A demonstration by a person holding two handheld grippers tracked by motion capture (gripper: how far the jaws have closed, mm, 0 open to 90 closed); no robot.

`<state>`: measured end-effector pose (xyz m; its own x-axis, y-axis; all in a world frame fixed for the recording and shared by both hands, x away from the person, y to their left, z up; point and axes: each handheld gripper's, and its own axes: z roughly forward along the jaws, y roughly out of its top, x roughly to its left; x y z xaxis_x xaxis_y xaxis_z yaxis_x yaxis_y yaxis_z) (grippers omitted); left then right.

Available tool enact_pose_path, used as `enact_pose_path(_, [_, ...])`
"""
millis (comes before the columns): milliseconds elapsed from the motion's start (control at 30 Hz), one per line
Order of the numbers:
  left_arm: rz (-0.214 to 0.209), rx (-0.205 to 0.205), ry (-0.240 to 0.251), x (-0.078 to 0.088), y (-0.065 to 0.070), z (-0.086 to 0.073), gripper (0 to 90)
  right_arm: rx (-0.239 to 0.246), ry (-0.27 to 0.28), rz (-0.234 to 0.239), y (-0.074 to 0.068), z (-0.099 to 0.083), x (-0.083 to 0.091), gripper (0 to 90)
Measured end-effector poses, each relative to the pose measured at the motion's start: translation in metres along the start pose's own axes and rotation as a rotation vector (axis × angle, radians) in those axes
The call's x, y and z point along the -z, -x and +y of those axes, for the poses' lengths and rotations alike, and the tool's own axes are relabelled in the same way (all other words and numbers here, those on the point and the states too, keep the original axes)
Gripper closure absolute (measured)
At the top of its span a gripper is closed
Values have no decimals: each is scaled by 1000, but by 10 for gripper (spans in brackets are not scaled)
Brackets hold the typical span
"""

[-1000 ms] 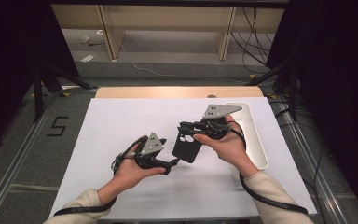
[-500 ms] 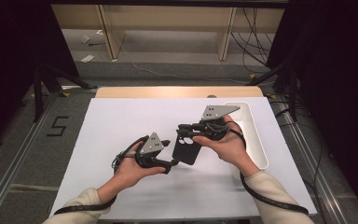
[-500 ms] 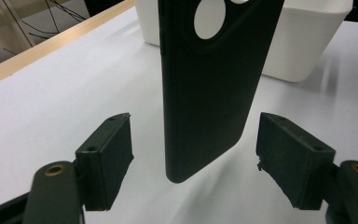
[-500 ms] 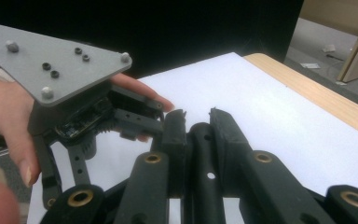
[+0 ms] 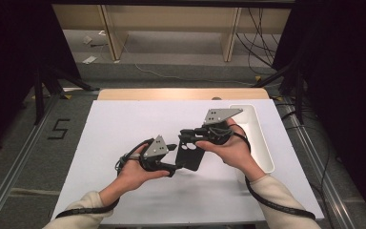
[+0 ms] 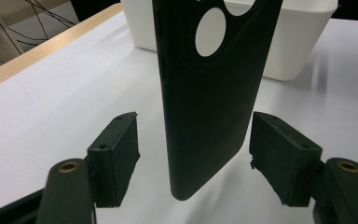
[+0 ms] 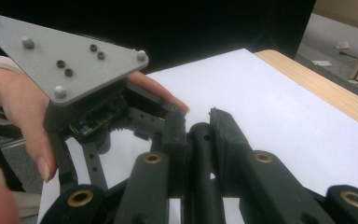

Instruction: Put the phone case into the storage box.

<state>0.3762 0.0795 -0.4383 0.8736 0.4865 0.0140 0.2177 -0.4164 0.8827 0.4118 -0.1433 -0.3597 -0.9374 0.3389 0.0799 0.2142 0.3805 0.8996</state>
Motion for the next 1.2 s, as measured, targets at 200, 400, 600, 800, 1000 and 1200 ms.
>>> enact_pose_path(200, [-33, -8, 7, -1, 0, 0, 374, 4, 1, 23, -1, 1, -1, 778])
enact_pose_path(400, [-81, -2, 13, -1, -2, -1, 475, 14, 8, 59, -4, 2, -1, 779])
enact_pose_path(600, [-111, -2, 7, 0, -4, -2, 590, 24, 14, 89, -6, 3, -1, 779])
enact_pose_path(800, [-122, 6, -17, 4, -6, 0, 715, 34, 16, 118, -6, 3, -1, 777])
enact_pose_path(1000, [-130, 19, -33, 6, -5, 2, 793, 74, 16, 107, -5, 4, 0, 662])
enact_pose_path(1200, [-99, 29, -33, 8, -4, 4, 800, 115, 20, 18, -3, 2, 1, 362])
